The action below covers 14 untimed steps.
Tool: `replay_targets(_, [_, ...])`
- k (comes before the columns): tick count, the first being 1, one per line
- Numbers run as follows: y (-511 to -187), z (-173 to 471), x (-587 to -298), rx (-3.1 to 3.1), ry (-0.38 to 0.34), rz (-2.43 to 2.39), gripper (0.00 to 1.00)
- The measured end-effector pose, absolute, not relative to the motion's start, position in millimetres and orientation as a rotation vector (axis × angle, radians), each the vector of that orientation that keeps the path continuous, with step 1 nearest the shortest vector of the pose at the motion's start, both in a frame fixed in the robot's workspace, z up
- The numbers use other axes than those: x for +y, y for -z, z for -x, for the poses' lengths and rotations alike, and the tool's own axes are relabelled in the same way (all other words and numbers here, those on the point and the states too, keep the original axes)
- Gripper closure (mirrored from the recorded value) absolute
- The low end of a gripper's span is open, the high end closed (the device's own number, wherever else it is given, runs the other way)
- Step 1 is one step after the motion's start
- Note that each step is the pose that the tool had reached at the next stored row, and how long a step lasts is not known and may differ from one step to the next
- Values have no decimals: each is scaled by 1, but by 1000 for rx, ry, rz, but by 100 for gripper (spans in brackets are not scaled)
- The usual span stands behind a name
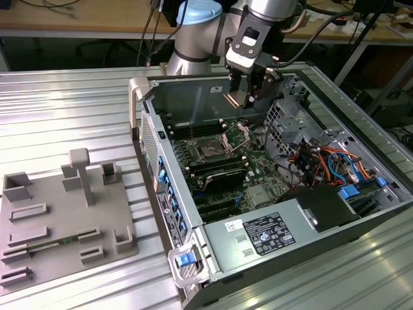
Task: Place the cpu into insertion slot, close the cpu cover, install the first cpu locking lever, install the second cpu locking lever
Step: 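Place the cpu into insertion slot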
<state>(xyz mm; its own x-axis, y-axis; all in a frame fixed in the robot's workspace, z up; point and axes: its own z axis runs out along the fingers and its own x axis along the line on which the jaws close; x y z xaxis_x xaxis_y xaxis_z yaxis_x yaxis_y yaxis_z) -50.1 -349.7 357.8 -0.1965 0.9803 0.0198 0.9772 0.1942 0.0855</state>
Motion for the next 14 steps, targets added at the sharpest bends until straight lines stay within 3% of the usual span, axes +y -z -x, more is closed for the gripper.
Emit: replay_targets(14, [-358,51,-350,2395,-122,-1969,45])
